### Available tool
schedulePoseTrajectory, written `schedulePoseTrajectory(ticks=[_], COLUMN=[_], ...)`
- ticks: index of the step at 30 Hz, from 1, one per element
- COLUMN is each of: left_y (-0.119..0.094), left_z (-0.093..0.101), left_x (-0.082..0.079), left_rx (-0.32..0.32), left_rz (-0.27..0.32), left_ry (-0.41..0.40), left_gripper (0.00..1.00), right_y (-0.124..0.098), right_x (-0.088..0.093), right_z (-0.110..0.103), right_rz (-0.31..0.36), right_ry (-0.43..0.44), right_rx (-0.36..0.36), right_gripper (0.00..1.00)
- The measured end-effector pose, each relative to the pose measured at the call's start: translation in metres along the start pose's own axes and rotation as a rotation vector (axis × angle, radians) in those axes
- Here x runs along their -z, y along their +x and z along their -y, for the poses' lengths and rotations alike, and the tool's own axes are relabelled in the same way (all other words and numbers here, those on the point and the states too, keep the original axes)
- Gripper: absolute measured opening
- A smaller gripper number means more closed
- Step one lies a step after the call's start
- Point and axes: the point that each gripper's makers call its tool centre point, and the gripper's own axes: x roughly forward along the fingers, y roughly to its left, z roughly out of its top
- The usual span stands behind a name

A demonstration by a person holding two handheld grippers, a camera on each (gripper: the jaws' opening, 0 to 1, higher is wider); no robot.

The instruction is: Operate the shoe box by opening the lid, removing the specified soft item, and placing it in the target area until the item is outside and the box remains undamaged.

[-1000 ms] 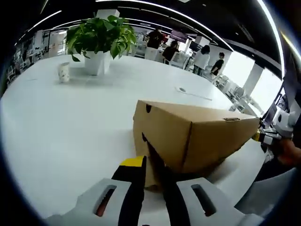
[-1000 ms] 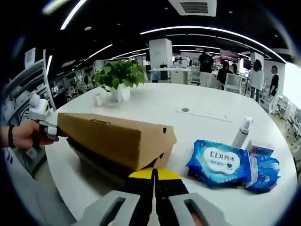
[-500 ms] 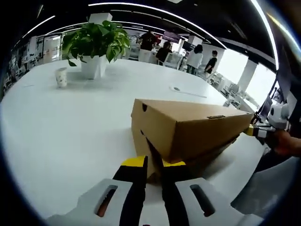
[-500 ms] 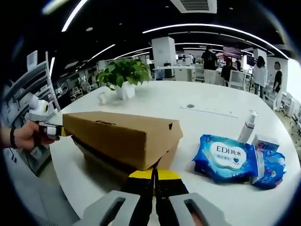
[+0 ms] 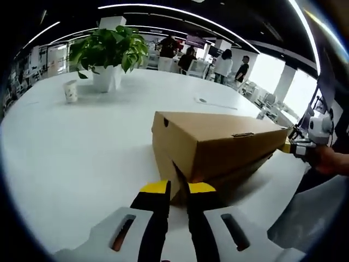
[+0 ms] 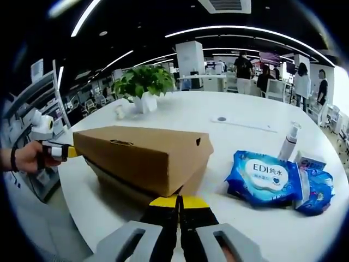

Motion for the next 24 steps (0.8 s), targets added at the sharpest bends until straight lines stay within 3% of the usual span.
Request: schedulePoseTrajectory(ticks=[11, 24], left_y=[-0.003, -0.004], left_z=[0.003, 0.004], left_x=[0.002, 0.013], left_rx=[0.010, 0.020], left_rz=[0.007, -0.006], left_ry=[0.012, 0.002], left_gripper=[0.09, 0.08], right_y=[-0.002, 0.005], right_x=[0.005, 0.022], right_z=[0.000, 0.003], right_rz=[-0.005, -0.037], right_ry=[-0.002, 0.029], right_rx=[0.009, 0.011], right_gripper=[0.00, 0.00])
